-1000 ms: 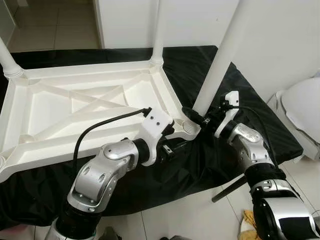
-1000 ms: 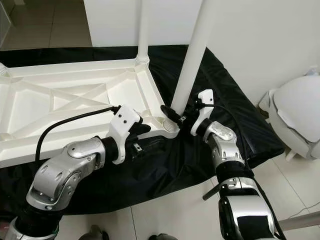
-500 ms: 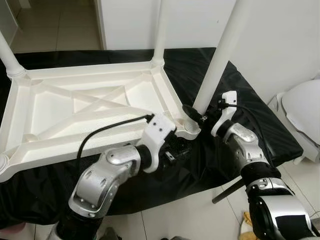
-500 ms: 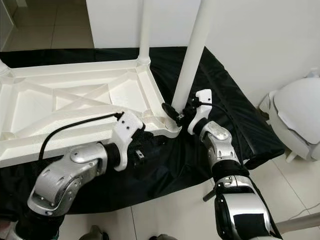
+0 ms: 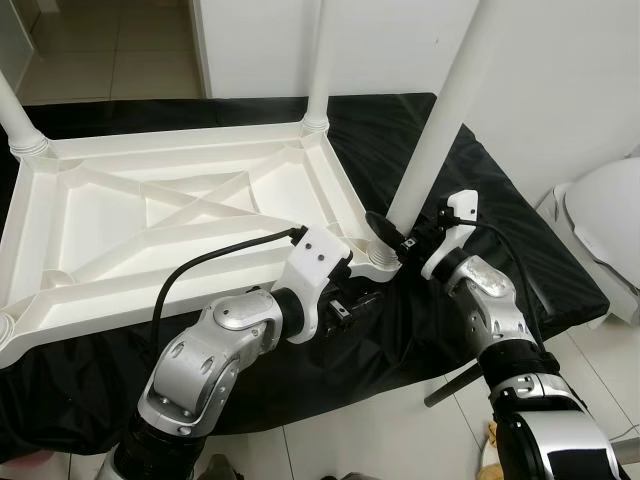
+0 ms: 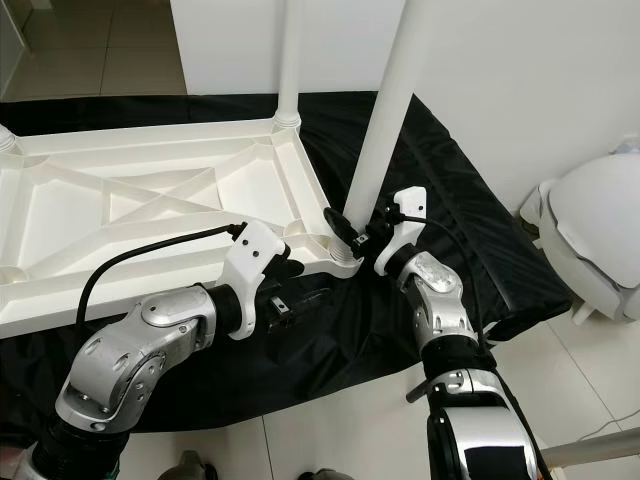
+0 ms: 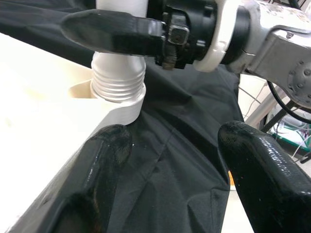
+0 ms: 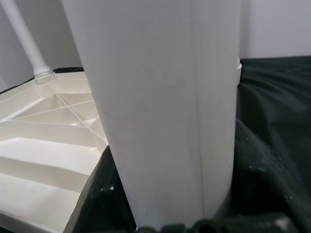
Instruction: Building children table
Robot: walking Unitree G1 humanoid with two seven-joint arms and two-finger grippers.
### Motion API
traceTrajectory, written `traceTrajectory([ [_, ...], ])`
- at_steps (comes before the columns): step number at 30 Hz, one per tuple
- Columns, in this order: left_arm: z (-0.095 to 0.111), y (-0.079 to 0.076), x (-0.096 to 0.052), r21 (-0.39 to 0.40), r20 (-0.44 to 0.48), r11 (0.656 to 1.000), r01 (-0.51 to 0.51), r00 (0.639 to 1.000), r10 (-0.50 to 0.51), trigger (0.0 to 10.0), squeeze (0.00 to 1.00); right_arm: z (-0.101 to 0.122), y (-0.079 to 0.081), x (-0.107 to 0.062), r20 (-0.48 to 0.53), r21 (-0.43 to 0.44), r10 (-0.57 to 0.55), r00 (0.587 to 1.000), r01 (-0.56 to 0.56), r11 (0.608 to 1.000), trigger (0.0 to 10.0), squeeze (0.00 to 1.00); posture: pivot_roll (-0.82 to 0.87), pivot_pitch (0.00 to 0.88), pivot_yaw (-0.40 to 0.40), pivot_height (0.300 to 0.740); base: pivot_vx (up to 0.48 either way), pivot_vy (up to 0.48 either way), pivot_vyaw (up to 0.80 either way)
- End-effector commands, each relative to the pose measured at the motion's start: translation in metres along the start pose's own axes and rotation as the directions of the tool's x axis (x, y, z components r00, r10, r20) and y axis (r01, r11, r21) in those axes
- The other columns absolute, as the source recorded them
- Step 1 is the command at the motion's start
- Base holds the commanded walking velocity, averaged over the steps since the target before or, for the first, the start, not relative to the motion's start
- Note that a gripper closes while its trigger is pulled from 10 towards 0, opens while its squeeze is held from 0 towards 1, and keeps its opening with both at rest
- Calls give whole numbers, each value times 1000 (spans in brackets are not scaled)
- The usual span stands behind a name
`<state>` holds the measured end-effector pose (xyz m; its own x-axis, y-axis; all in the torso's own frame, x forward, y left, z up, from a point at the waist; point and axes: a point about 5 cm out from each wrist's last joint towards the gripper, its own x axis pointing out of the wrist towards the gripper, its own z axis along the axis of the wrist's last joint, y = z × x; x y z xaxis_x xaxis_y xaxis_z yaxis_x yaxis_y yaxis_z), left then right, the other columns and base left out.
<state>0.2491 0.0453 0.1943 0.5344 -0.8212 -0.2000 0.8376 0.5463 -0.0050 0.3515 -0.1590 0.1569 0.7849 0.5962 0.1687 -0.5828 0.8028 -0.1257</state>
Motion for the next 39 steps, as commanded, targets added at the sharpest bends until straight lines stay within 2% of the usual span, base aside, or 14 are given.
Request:
traceTrajectory([
  [1,3,-3,0,10,3,1000,11,1000,-11,10000,0,-37,8,-20,-153,57,-1,988,10,998,10000,0,9,103,-62,740,0,0,0],
  [11,5,-2,-1,13,6,1000,7,1000,-7,10000,0,-41,12,-28,-146,0,-9,989,9,1000,10000,0,12,103,-60,740,0,0,0],
  [16,5,-1,-1,15,4,1000,2,1000,-2,10000,0,-45,7,-25,-181,86,-56,982,72,994,10000,0,10,101,-54,740,0,0,0],
  [18,5,-1,-1,15,4,1000,2,1000,-2,10000,0,-45,7,-25,-181,86,-56,982,72,994,10000,0,10,101,-54,740,0,0,0],
  [21,5,0,-1,19,4,1000,-1,1000,1,10000,0,-44,3,-18,-208,133,-75,975,104,986,10000,0,10,100,-53,740,0,0,0],
  [26,6,1,-1,24,4,1000,-3,1000,3,10000,0,-45,-1,-13,-272,149,-82,959,126,981,10000,0,13,99,-53,740,0,0,0],
  [32,7,2,-2,21,8,1000,-12,1000,12,10000,0,-46,0,-14,-267,109,-78,961,110,988,10000,0,16,103,-58,740,0,0,0],
  [39,6,1,-3,17,9,1000,-17,1000,16,10000,0,-49,4,-16,-266,120,-70,961,105,987,10000,0,17,103,-62,740,0,0,0],
])
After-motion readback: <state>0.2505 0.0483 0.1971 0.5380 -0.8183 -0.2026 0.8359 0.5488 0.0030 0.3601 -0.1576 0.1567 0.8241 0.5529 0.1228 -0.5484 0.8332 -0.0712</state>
